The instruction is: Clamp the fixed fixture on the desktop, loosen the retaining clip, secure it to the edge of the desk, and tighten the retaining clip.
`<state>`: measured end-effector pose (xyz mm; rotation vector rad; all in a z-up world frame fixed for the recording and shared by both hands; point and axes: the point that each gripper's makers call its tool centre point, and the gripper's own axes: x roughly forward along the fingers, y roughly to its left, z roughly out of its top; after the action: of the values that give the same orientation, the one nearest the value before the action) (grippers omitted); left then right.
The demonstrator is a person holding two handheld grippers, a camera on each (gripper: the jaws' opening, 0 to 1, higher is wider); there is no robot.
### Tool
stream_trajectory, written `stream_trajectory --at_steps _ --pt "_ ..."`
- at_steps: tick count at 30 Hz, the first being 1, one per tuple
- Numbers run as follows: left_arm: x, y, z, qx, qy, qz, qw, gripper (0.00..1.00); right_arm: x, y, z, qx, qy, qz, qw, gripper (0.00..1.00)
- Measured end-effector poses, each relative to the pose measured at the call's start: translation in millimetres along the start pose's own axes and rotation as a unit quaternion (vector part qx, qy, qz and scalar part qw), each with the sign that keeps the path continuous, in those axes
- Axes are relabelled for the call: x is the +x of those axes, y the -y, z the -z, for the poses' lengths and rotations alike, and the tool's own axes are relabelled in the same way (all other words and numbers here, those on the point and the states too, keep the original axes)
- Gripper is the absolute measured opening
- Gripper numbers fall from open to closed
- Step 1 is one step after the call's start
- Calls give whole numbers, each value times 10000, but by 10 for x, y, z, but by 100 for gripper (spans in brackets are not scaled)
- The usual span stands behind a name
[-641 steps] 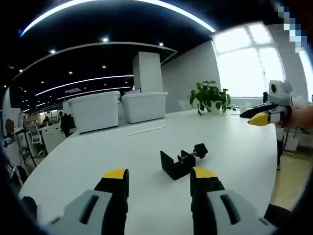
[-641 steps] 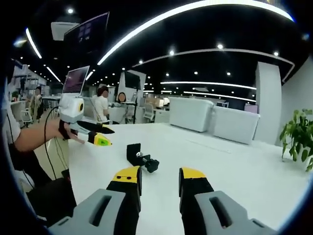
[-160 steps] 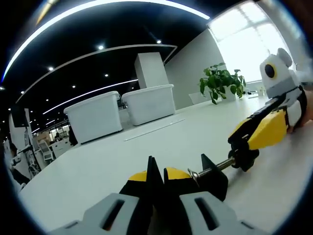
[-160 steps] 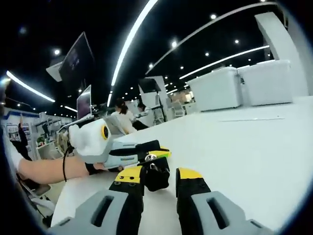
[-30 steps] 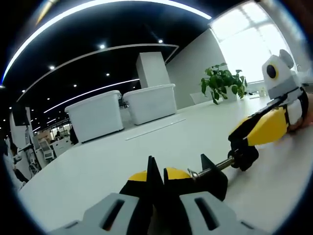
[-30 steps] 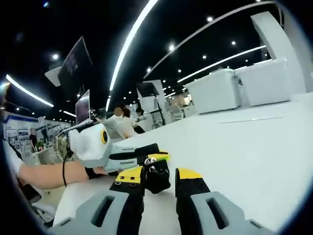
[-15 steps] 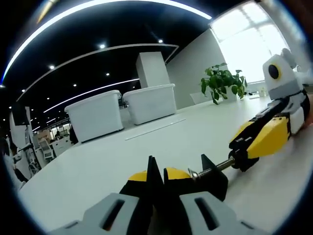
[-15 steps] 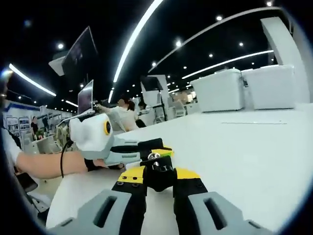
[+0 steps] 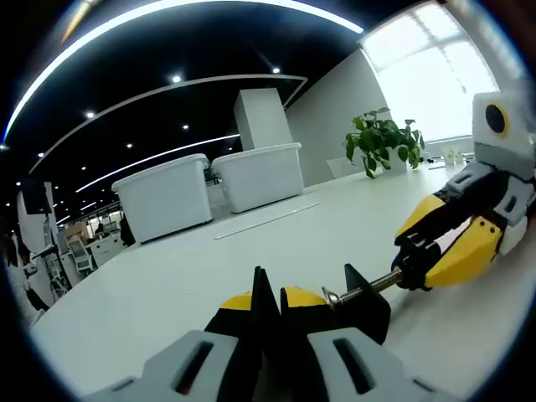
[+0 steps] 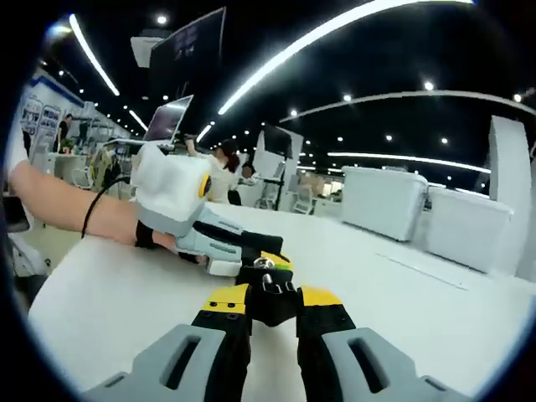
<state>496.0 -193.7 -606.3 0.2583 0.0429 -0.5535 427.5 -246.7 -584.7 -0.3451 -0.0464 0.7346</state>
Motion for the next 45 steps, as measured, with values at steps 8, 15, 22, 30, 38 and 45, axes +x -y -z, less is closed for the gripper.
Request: stream_trajectory --at_steps 8,15,22,30,38,45 --pt "0 1 0 -4 -3 -10 10000 9 9 -28 -2 -1091 -154 170 9938 20" --pt "0 -1 1 -1 -3 -23 10000 9 17 -55 0 -1989 -292 241 9793 20" --pt "-2 -3 1 0 -3 -24 10000 9 21 -88 8 -2477 -375 254 9678 20" --pt "-2 -8 3 -1 -3 -24 10000 9 42 -110 20 -3261 -509 277 9436 20" --pt "-3 -10 3 7 -2 -30 10000 9 49 -89 18 -3316 -528 290 9415 20" --pt "-4 -12 3 15 0 -35 10000 9 18 -23 -8 -1744 -338 280 9837 23"
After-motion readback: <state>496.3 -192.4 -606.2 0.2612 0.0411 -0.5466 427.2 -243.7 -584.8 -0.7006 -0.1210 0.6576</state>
